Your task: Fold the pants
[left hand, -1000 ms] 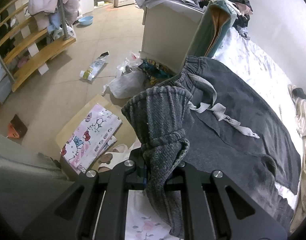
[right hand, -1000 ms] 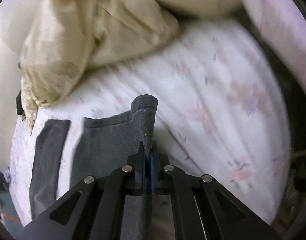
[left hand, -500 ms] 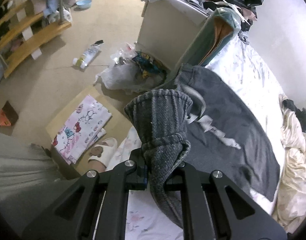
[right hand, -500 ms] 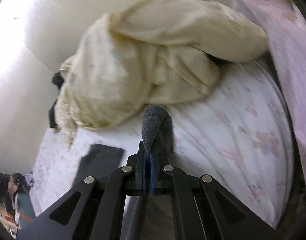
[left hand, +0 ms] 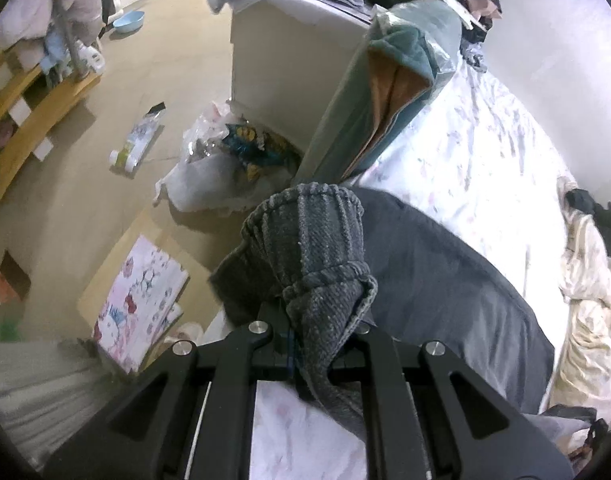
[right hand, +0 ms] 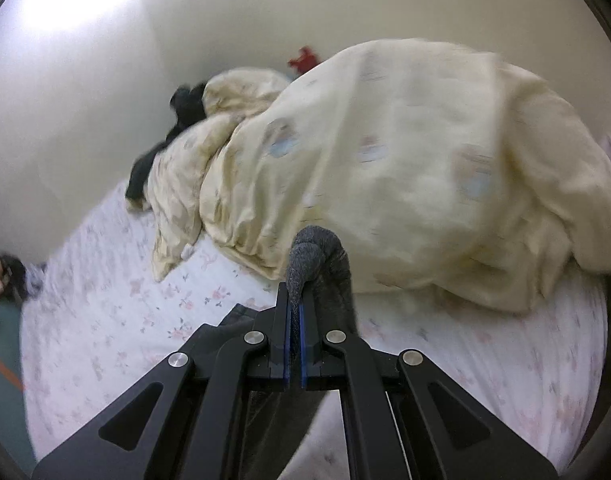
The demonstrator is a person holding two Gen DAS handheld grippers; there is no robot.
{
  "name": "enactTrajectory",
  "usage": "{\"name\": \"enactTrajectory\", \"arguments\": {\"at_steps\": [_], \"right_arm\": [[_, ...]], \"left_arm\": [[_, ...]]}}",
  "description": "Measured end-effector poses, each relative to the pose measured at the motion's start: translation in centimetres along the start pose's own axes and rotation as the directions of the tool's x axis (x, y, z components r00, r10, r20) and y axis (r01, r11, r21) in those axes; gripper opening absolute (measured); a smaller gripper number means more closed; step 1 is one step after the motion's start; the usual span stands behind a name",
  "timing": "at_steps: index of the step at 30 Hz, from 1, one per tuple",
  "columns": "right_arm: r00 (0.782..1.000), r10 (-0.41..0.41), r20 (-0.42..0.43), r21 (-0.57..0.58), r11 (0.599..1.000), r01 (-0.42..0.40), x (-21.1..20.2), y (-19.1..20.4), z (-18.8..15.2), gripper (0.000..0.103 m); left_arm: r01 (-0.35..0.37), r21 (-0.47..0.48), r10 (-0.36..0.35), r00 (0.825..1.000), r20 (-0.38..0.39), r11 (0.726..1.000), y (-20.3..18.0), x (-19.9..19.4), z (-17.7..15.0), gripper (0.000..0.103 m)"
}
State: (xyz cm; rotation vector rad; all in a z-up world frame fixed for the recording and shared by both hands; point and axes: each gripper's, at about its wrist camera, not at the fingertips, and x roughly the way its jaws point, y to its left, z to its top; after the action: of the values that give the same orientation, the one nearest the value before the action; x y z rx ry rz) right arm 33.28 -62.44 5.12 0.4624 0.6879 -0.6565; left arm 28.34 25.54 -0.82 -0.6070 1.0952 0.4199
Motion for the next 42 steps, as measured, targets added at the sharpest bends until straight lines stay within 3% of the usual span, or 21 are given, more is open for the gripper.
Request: {"name": "enactTrajectory", "arguments": {"at_steps": [3, 11, 14, 17, 19, 20, 21, 22, 23, 24, 26, 27, 28, 29, 31, 32, 34, 37, 39, 41, 42], "right_arm": [[0.999, -0.038, -0.028, -0.055, 0.998, 0.036, 4.5, 3.1, 0.4, 0.001], [0.987, -0.144, -0.067, -0.274, 0.954, 0.120, 15.4, 11.1, 0.7, 0.000], [0.975, -0.189, -0.117, -0.279, 0.948, 0.150, 19.0, 12.3, 0.0, 0.000], [0.966, -0.208, -0.153, -0.265, 0.950, 0.163, 21.1, 12.3, -0.6, 0.001], [0.964, -0.183, -0.191, -0.259, 0.957, 0.130, 21.9, 12.5, -1.1, 0.012], [0.965, -0.168, -0.203, -0.272, 0.956, 0.109, 22.0, 12.8, -1.3, 0.020], [0.967, -0.156, -0.203, -0.298, 0.950, 0.090, 21.9, 13.3, -1.6, 0.041], [0.969, -0.154, -0.191, -0.324, 0.942, 0.086, 21.4, 13.7, -1.9, 0.072], [0.974, -0.152, -0.168, -0.346, 0.934, 0.086, 20.8, 14.1, -2.1, 0.081], [0.982, -0.129, -0.138, -0.369, 0.927, 0.070, 19.9, 14.6, -2.4, 0.084], [0.991, -0.075, -0.113, -0.431, 0.902, 0.019, 18.0, 16.0, -3.2, 0.083], [0.992, 0.006, -0.129, -0.467, 0.882, -0.067, 16.7, 17.2, -4.2, 0.083], [0.984, 0.075, -0.159, -0.502, 0.852, -0.146, 15.6, 18.4, -5.2, 0.083], [0.967, 0.148, -0.207, -0.553, 0.798, -0.241, 14.1, 20.3, -7.1, 0.083], [0.918, 0.246, -0.311, -0.622, 0.678, -0.392, 11.5, 24.0, -11.0, 0.083], [0.898, 0.271, -0.347, -0.643, 0.628, -0.438, 10.5, 25.5, -12.6, 0.083], [0.826, 0.333, -0.455, -0.690, 0.455, -0.563, 7.2, 30.0, -18.1, 0.081], [0.755, 0.356, -0.551, -0.728, 0.238, -0.643, 3.3, 35.4, -25.6, 0.081], [0.732, 0.342, -0.589, -0.743, 0.128, -0.657, 1.6, 38.3, -30.1, 0.081], [0.717, 0.316, -0.622, -0.741, 0.060, -0.669, 1.2, 40.7, -33.8, 0.081], [0.720, 0.303, -0.624, -0.746, 0.044, -0.665, 1.4, 41.4, -34.8, 0.081]], "left_arm": [[-0.052, 0.029, 0.052, 0.999, 0.010, 0.998, -2.2, 3.7, 2.2, 0.008], [-0.084, 0.050, 0.083, 0.996, 0.031, 0.995, -5.9, 10.6, 6.8, 0.008], [-0.047, -0.007, 0.047, 0.999, 0.015, 0.999, -6.0, 12.2, 7.6, 0.009], [-0.052, 0.004, 0.052, 0.998, 0.036, 0.999, -6.6, 12.6, 7.5, 0.013], [-0.045, 0.013, 0.044, 0.998, 0.044, 0.999, -6.4, 12.4, 7.2, 0.018], [-0.030, 0.018, 0.029, 0.999, 0.041, 0.999, -6.1, 12.4, 6.9, 0.029], [-0.013, 0.021, 0.012, 0.999, 0.035, 1.000, -5.9, 12.4, 6.7, 0.052], [0.001, 0.021, -0.002, 0.999, 0.035, 1.000, -5.6, 12.1, 6.6, 0.067], [-0.009, 0.015, 0.008, 0.998, 0.056, 1.000, -5.1, 11.4, 6.3, 0.092], [-0.015, 0.011, 0.014, 0.997, 0.080, 1.000, -4.8, 10.8, 6.3, 0.101], [0.020, -0.002, -0.020, 0.991, 0.134, 1.000, -3.8, 9.0, 6.0, 0.102], [0.032, 0.002, -0.032, 0.990, 0.139, 0.999, -3.6, 8.5, 5.8, 0.102], [0.026, 0.008, -0.027, 0.986, 0.162, 1.000, -3.3, 7.5, 5.5, 0.102], [0.008, 0.016, -0.011, 0.983, 0.183, 1.000, -3.3, 6.8, 5.2, 0.102], [-0.059, 0.073, 0.039, 0.968, 0.247, 0.996, -3.9, 5.4, 3.9, 0.102], [-0.109, 0.145, 0.069, 0.964, 0.256, 0.983, -4.8, 5.3, 2.9, 0.102], [-0.158, 0.244, 0.102, 0.968, 0.228, 0.957, -5.9, 6.0, 1.7, 0.102], [-0.176, 0.309, 0.111, 0.970, 0.218, 0.935, -6.6, 7.1, -0.6, 0.102], [-0.174, 0.334, 0.114, 0.975, 0.191, 0.927, -6.9, 8.0, -1.3, 0.102], [-0.159, 0.348, 0.105, 0.980, 0.168, 0.924, -7.2, 8.4, -1.5, 0.102], [-0.156, 0.355, 0.101, 0.981, 0.166, 0.922, -7.3, 8.5, -1.5, 0.102]]}}
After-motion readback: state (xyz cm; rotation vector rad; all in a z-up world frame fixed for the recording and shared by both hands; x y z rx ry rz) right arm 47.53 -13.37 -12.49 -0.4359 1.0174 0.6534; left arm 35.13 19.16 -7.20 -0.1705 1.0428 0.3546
